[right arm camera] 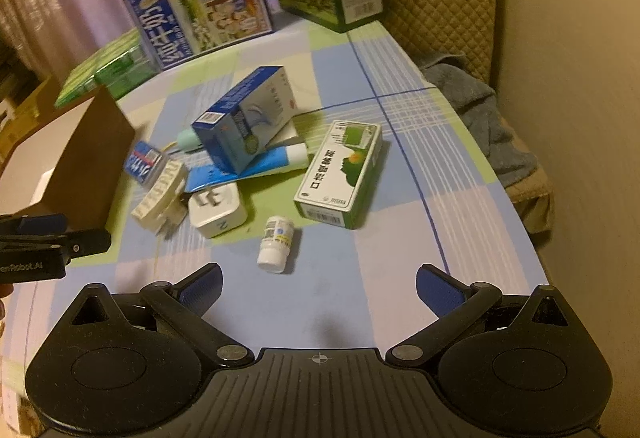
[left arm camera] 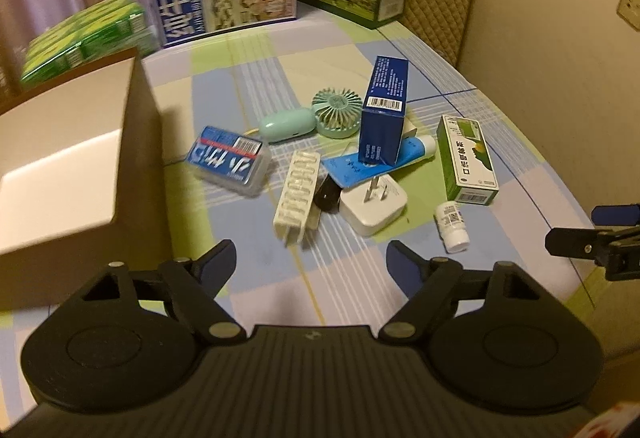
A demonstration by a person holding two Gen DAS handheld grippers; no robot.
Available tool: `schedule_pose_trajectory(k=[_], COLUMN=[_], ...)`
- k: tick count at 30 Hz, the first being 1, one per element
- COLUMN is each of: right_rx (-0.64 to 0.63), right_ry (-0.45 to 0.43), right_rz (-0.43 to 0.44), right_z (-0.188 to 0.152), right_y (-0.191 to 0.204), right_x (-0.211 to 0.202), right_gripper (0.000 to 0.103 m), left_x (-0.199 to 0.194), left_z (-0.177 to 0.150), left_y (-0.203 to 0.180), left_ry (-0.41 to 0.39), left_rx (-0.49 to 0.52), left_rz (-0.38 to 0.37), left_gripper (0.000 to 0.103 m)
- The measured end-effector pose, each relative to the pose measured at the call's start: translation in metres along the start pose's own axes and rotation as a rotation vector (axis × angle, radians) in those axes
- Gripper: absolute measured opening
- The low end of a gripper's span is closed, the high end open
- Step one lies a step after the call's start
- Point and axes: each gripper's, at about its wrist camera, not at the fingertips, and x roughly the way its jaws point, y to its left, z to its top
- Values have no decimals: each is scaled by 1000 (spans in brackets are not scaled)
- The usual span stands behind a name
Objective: Organize rigid objects
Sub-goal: 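Grasp the white plastic clip with the left tool while the right tool grasps the blue medicine box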
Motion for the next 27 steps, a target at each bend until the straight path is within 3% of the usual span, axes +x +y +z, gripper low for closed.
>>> schedule_pose_trajectory(k=[16, 18, 24, 27], right_rx=[223, 249, 245, 223], right_ry=[-24, -16, 13, 23], right_rz=[-165, -177, -171, -164], right_z=[-4, -6, 3, 14], right_y=[-9, -13, -30, -39], right_x=[16, 18, 27, 33], right_gripper=[101, 101, 101, 101], left_x=[82, 91, 108, 115], left_z=[37, 39, 45, 48], left_y=[20, 23, 22, 19], left_ry=[104, 125, 151, 166], left_rx=[180, 181, 172, 148], left_rz=[-118, -112, -94, -85], left_gripper=[47, 41, 40, 34])
